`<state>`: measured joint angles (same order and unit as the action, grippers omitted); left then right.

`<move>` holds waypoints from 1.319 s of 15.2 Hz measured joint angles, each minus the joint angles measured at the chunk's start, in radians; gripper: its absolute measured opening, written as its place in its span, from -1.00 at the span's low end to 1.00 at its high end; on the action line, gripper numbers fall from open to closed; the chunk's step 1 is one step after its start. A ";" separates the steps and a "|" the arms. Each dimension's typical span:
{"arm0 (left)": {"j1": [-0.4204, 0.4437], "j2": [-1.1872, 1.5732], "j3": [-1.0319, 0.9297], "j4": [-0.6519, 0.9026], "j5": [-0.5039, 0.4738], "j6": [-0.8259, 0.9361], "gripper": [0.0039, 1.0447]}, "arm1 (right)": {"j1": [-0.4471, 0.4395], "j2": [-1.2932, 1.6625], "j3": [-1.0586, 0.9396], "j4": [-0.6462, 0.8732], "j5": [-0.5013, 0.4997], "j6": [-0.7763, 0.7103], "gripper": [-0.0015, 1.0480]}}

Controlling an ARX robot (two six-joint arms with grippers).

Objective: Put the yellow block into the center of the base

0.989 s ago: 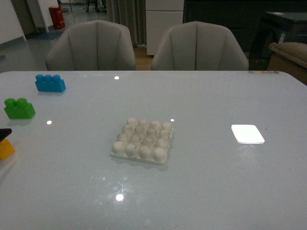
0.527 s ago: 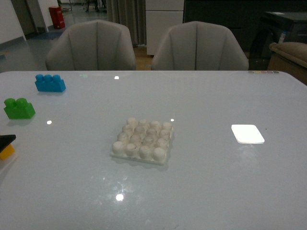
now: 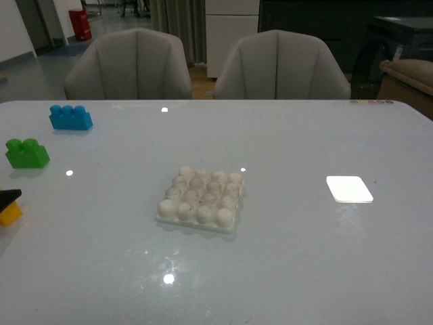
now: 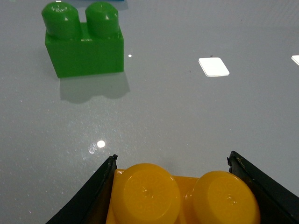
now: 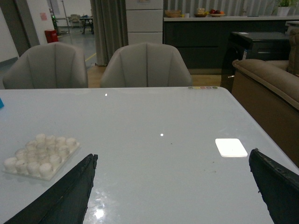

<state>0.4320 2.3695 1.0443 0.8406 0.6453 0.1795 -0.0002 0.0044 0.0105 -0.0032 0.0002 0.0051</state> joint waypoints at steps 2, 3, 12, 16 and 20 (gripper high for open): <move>-0.018 -0.034 -0.054 0.026 -0.030 -0.021 0.25 | 0.000 0.000 0.000 0.000 0.000 0.000 0.87; -0.040 -0.069 -0.093 0.039 -0.050 -0.044 0.25 | 0.000 0.000 0.000 0.000 0.000 0.000 0.87; -0.626 -0.359 -0.322 0.132 -0.474 -0.313 0.25 | 0.000 0.000 0.000 0.000 0.000 0.000 0.87; -0.887 -0.254 -0.177 0.100 -0.681 -0.382 0.24 | 0.000 0.000 0.000 0.000 0.000 0.000 0.87; -0.914 -0.129 -0.029 0.047 -0.775 -0.390 0.24 | 0.000 0.000 0.000 0.000 0.000 0.000 0.87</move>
<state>-0.4816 2.2410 1.0157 0.8879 -0.1299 -0.2104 -0.0002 0.0044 0.0105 -0.0032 0.0002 0.0051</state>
